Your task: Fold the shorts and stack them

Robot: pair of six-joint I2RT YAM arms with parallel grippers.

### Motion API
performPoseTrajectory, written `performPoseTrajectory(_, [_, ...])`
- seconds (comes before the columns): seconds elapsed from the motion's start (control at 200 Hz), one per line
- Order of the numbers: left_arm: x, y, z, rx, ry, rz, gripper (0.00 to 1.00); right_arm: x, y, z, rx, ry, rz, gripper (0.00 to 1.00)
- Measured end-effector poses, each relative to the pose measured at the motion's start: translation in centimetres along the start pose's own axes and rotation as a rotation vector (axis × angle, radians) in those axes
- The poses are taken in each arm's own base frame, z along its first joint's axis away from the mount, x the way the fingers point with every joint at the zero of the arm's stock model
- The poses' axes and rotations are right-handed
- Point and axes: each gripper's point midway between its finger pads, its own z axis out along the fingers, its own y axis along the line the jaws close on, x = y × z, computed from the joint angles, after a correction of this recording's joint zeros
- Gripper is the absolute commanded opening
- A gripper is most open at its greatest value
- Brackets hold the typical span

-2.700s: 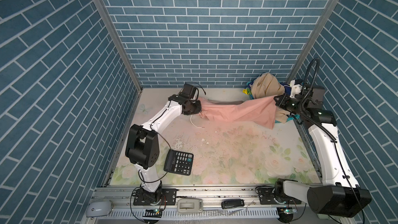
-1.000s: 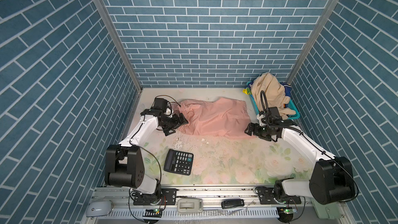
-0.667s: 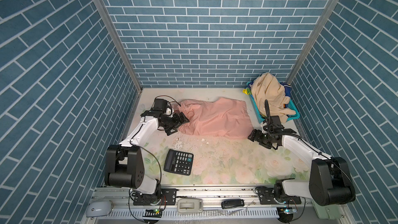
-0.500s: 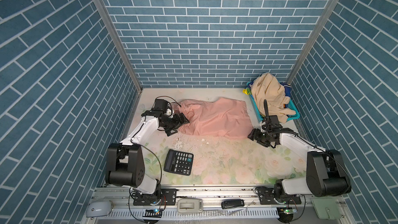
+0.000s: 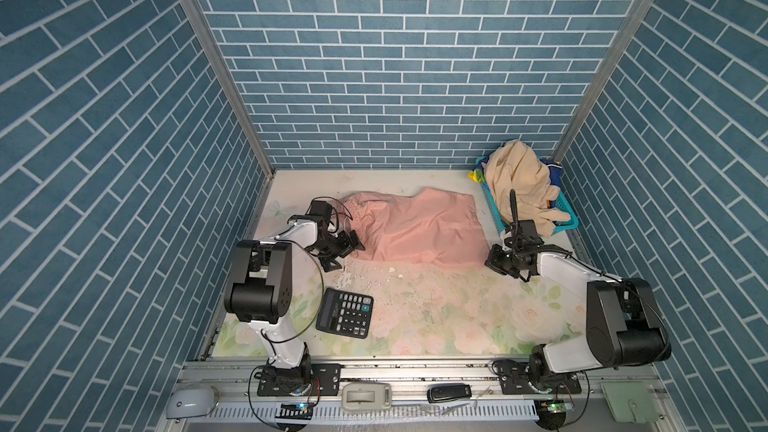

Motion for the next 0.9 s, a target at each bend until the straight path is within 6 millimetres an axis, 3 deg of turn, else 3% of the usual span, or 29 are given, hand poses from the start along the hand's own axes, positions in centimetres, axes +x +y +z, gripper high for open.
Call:
performPoseTrajectory(0.36, [-2.9,-0.7,0.9,0.039,-0.093,-0.031,0.62,-0.7,0.2,-0.9,-0.013,-0.035,-0.009,0.0])
performPoseTrajectory(0.575, [-3.2,-0.5,1.1,0.028,-0.106,-0.032,0.46,-0.7,0.3,-0.8,-0.016,-0.032,-0.008,0.0])
performPoseTrajectory(0.78, [-3.3,-0.1,1.1,0.003,-0.114,-0.023,0.22,-0.7,0.3,-0.9,-0.017,-0.032,-0.009,0.0])
performPoseTrajectory(0.9, [-3.4,0.0,1.0,-0.007,-0.117,-0.019,0.2,-0.6,0.3,-0.8,-0.019,-0.03,-0.009,0.0])
